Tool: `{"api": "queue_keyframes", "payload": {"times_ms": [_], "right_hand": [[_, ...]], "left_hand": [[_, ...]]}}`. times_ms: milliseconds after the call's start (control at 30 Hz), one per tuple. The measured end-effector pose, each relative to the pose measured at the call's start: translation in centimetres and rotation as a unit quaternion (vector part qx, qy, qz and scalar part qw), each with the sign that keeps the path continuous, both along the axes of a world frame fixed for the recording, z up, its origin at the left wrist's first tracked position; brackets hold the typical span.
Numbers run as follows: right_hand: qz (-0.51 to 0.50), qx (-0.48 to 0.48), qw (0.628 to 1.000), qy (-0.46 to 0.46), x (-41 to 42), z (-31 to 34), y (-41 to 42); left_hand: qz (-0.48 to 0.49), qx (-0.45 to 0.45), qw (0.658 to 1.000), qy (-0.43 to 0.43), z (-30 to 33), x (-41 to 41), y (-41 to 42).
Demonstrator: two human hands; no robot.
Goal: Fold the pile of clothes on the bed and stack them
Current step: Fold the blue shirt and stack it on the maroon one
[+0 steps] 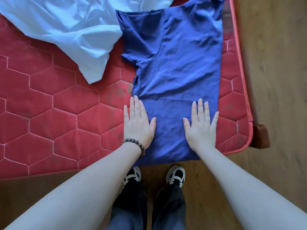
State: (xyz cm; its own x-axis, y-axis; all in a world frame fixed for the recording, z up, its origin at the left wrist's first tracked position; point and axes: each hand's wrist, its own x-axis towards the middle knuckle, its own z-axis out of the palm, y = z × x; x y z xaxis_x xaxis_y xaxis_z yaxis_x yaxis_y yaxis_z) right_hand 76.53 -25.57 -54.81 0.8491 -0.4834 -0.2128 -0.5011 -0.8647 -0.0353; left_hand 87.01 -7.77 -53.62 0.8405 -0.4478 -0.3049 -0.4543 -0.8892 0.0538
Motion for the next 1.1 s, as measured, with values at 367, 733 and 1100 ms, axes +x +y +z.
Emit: {"api": "queue_keyframes", "payload": {"times_ms": [367,733,1100], "right_hand": [[0.134,0.044,0.99,0.005,9.7,-0.2,-2.0],[0.15,-0.028,0.988,-0.02,23.0,0.5,-15.9],[-0.214,0.239,0.943,-0.085,33.1,2.9,-22.6]], "left_hand": [[-0.121,-0.07,0.986,0.085,0.3,6.1,-7.7],[0.065,-0.018,0.998,-0.019,-0.5,10.0,-9.2],[-0.004,-0.047,0.999,-0.024,-2.8,14.2,-12.9]]}}
